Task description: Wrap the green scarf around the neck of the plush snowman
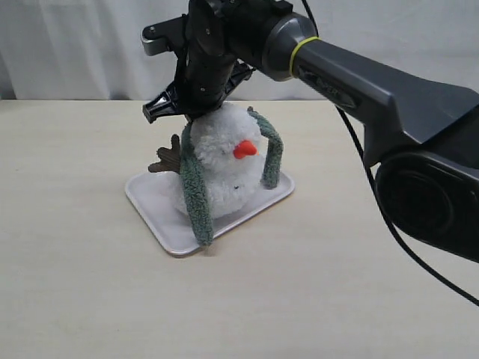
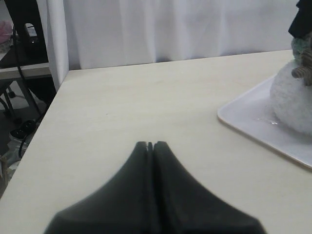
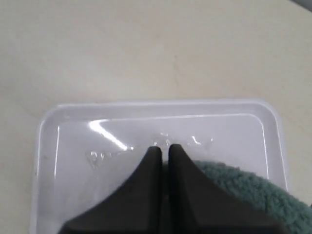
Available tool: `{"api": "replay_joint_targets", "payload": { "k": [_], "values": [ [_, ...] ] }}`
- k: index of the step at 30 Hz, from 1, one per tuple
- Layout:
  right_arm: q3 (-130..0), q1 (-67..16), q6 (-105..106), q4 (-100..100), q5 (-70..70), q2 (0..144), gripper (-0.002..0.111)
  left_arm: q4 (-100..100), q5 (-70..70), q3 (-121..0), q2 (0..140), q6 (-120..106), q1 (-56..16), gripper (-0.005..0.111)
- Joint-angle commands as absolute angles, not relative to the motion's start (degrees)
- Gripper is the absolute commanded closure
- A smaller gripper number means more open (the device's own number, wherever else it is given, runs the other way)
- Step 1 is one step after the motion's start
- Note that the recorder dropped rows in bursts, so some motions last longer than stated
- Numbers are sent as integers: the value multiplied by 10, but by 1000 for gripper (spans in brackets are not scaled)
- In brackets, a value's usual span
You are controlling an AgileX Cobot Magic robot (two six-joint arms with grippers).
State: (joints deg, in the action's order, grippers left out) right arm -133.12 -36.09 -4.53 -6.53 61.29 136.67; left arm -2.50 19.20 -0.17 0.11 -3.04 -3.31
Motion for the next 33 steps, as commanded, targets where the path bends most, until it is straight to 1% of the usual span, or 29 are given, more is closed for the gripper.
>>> {"api": "replay_joint_targets", "payload": {
  "k": [1,4,13,27,33],
  "values": [
    [-1340,-362,-31,-87,674,1372,103,-24,185,0,0,-29,-35,107],
    [-1354,-362,-26,-90,700,1372,103,-24,185,0,0,-29,-35,107],
    [-1359,-362,-26,-66,682,1366,103,-24,186,0,0,-29,-35,107],
    [-1357,-348,-19,-88,700,1265,103,-24,186,0,0,-29,-35,107],
    [-1273,-314,-19,-69,700,1201,103,-24,186,0,0,-29,-35,107]
  ]
}}
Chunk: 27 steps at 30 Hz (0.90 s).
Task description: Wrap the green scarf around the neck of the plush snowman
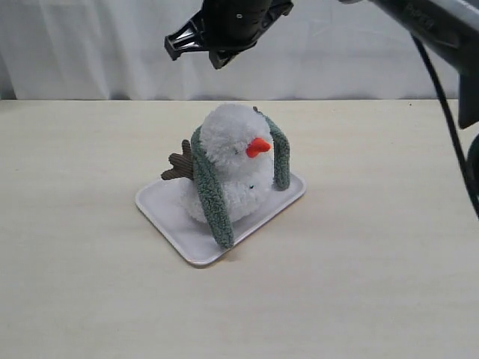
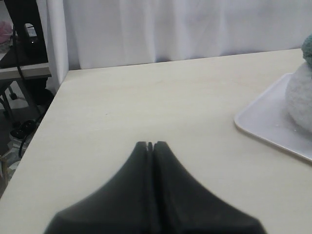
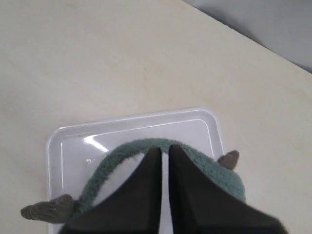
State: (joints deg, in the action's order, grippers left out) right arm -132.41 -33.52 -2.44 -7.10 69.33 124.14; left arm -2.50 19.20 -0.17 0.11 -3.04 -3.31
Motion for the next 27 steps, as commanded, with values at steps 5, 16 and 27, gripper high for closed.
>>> {"api": "replay_joint_targets", "payload": {
  "k": [5,16,27],
  "values": [
    [-1140,-270,-19,-30,657,1118,103,-24,185,0,0,-29,-35,107],
    [-815,-98,160,215,478,996,102,-24,185,0,0,-29,-35,107],
    [-706,-88,405,350,341,1073,61,-24,185,0,0,-29,-35,107]
  ]
}}
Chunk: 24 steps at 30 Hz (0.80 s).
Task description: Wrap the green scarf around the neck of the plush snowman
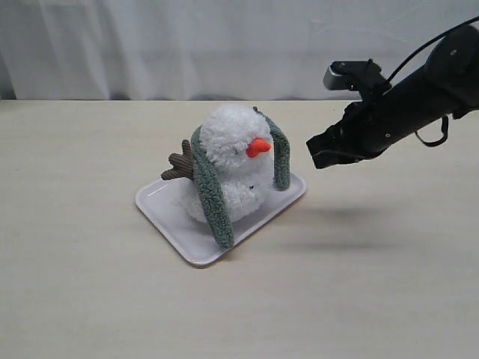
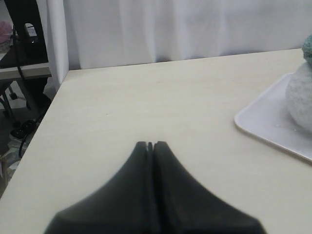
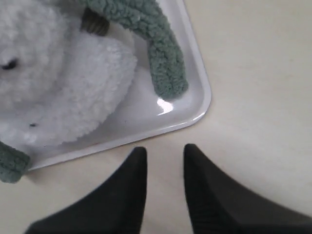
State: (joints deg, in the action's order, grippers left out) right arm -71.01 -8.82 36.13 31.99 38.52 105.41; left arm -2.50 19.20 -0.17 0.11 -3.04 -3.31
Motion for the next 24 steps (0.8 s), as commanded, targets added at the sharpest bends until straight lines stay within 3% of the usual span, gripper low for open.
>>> {"api": "replay_joint_targets", "payload": {
  "k": [1,4,9,15,24],
  "values": [
    [-706,-88,406,350,330,1078,56,-24,185,0,0,-29,-35,107],
    [-706,-88,427,353,301,1092,49,-24,185,0,0,-29,-35,107],
    [-706,-88,551,441,252,1112,49,-24,185,0,0,-29,-35,107],
    [-706,-91,807,687,266,1143,49,-24,186,0,0,-29,-35,107],
    [-718,-113,948,775,204,1174,49,-24,185,0,0,-29,-35,107]
  ]
}}
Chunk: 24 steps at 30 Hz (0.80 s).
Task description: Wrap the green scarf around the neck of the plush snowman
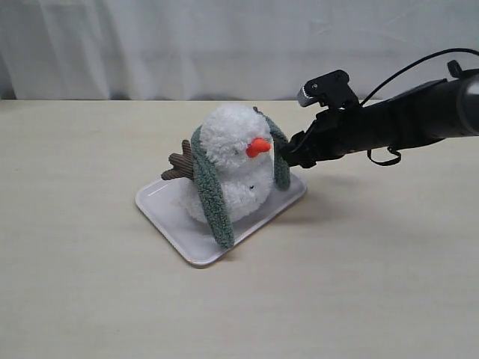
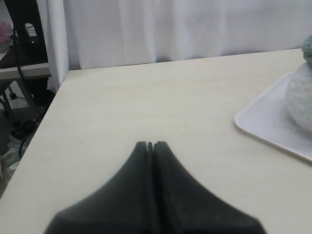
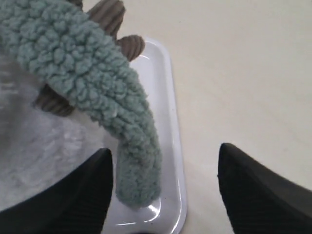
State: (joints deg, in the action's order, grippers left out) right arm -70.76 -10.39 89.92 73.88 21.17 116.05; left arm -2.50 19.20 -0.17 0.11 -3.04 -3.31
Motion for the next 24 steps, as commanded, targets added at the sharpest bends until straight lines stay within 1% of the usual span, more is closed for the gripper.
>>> {"api": "replay_joint_targets", "payload": {
  "k": [1,4,6,7,9,10,11,12,15,16,21,24],
  "values": [
    [-722,-115,959,781,204,1178,49,-24,185,0,0,-29,-35,107],
    [-733,-123,968,790,187,1192,49,-24,185,0,0,-29,-35,107],
    [-739,-126,960,790,158,1198,54,-24,185,0,0,-29,-35,107],
    [-739,-127,960,790,149,1198,58,-24,185,0,0,-29,-35,107],
    [-739,-128,960,790,154,1199,75,-24,185,0,0,-29,-35,107],
    [-738,-128,958,790,181,1198,92,-24,185,0,0,-29,-35,107],
    [-738,-128,958,786,197,1197,100,-24,185,0,0,-29,-35,107],
    [-738,-128,954,786,237,1192,104,-24,185,0,0,-29,-35,107],
    [-734,-128,871,742,285,1172,104,-24,185,0,0,-29,-35,107],
    [-729,-128,812,706,311,1161,104,-24,185,0,0,-29,-35,107],
    [-697,-128,657,562,407,1117,104,-24,185,0,0,-29,-35,107],
    [-697,-128,584,520,489,1112,104,-24,185,0,0,-29,-35,107]
  ]
}}
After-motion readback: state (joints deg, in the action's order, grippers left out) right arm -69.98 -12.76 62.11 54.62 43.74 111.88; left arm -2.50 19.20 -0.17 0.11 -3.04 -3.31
